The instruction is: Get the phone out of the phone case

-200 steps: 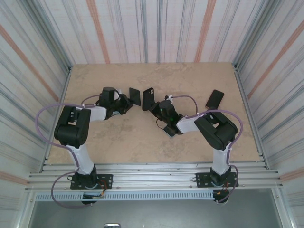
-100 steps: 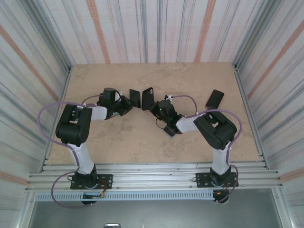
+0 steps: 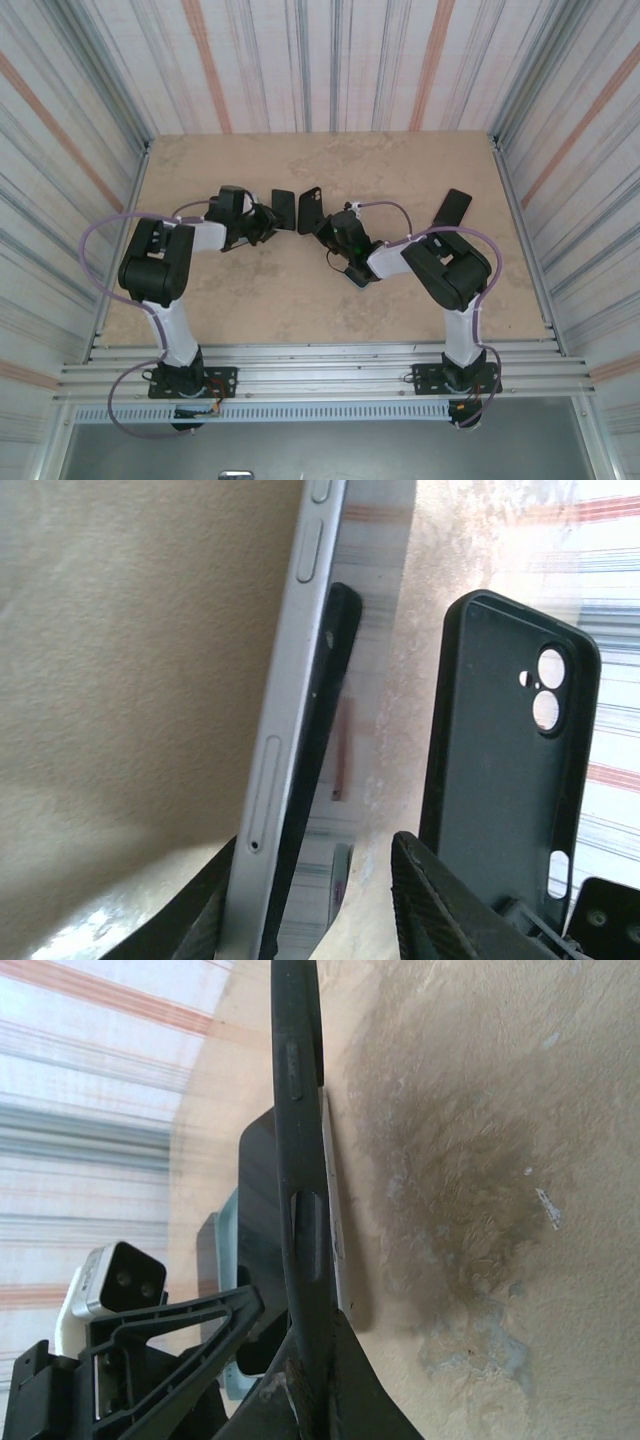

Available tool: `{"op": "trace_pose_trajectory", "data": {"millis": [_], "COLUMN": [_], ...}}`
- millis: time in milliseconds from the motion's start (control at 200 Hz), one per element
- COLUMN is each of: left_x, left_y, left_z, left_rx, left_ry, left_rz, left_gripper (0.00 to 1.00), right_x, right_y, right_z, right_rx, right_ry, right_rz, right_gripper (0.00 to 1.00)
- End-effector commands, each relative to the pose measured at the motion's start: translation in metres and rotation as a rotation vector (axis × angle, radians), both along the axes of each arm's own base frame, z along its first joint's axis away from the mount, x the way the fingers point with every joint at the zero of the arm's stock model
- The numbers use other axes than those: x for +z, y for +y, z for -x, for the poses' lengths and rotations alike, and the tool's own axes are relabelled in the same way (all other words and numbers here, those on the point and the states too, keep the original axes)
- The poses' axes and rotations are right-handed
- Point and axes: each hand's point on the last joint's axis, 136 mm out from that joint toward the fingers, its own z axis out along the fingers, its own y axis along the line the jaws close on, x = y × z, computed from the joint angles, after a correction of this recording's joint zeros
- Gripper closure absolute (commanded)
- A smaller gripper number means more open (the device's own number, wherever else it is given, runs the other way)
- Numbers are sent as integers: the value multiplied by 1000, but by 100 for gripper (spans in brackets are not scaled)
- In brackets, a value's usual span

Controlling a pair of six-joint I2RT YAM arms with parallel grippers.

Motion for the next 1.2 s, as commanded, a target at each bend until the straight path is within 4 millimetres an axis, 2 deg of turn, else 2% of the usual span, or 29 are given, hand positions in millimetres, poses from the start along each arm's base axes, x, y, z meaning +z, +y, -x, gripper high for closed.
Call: {"op": "trace_pose_trajectory", "data": {"millis": [0,311,722,902,1193], "left_x": [3,-4,-1,1,3], "left_y": [7,15,21,24,25], "left_z": [-4,-1,1,4,5], "left_rx": [-1,10,5,-1,-16], "left_ry": [-25,-15,-27,-29,-34], "left_rz": [-39,-55,-70,-99,-118], "left_gripper": [59,51,48,46,43], "right_x": [-3,-14,-30,-39,-43], "right_y": [0,3,10,5,6], "right_z": [-7,-8,-14,-16,-20], "right_rx": [-7,1,23,1,-11], "right_ry": [3,12,8,28,28], "right_rz": [11,29,38,70,78], "right_gripper": [100,100,100,100,100]}}
